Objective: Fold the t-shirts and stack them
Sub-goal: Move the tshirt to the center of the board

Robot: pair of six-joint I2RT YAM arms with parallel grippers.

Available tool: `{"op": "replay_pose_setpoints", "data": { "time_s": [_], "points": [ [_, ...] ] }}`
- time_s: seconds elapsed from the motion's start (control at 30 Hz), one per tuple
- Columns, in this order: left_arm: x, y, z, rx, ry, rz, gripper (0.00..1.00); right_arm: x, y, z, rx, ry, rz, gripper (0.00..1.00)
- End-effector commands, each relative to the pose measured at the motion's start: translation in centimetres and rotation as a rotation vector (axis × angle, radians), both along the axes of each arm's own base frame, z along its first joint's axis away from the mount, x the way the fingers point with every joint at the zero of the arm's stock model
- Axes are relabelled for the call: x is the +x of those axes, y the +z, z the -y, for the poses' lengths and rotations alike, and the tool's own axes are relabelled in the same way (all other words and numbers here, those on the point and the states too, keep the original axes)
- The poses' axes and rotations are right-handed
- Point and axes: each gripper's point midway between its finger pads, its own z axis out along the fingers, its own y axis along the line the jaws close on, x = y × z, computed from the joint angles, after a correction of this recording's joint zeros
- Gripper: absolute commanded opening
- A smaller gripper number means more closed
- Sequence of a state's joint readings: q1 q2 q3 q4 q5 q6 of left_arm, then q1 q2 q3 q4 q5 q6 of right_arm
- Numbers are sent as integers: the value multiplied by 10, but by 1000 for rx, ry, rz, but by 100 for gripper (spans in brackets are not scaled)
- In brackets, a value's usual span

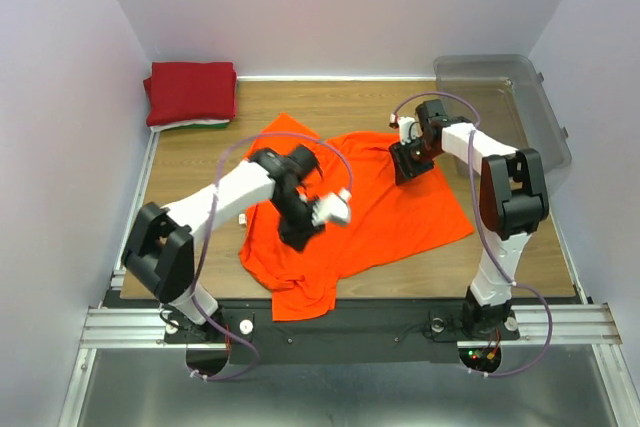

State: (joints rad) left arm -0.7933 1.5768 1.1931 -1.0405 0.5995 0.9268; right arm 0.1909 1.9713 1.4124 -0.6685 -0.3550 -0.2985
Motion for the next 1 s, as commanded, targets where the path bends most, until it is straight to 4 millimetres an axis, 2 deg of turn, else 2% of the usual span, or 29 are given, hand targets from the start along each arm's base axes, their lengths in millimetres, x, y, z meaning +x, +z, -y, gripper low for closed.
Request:
{"op": "replay_pose_setpoints", "data": {
  "time_s": [0.0,0.03,0.1,0.2,0.3,0.37,0.5,0.63,0.7,0.83,0.9,0.93,0.97],
  "points": [
    [53,29,-26,-48,201,108,37,11,39,4,-13,6,119,54],
    [79,27,-33,-72,273,163,37,12,42,5,-15,7,130,54],
    [106,10,-48,-30,379,234,37,14,45,6,-22,6,137,54],
    [128,-23,-75,58,483,270,36,14,40,10,-47,17,136,54],
    [142,-51,-103,121,561,270,34,12,25,14,-71,27,108,54],
    [144,-65,-117,164,586,253,33,6,11,17,-93,32,73,54],
    [154,-85,-165,262,684,265,30,-1,-9,28,-139,39,35,53],
    [161,-87,-207,329,745,289,27,-5,-15,38,-158,22,15,53],
    [160,-90,-219,351,743,273,27,-12,-15,39,-156,27,8,53],
    [145,-94,-229,369,721,206,27,-38,-12,36,-127,90,-30,53],
    [139,-87,-224,343,696,182,29,-64,-9,37,-115,159,-101,53],
    [139,-81,-222,325,679,186,30,-84,-2,32,-74,195,-160,53],
    [138,-76,-215,289,665,168,31,-92,4,30,-49,226,-176,53]
  ]
}}
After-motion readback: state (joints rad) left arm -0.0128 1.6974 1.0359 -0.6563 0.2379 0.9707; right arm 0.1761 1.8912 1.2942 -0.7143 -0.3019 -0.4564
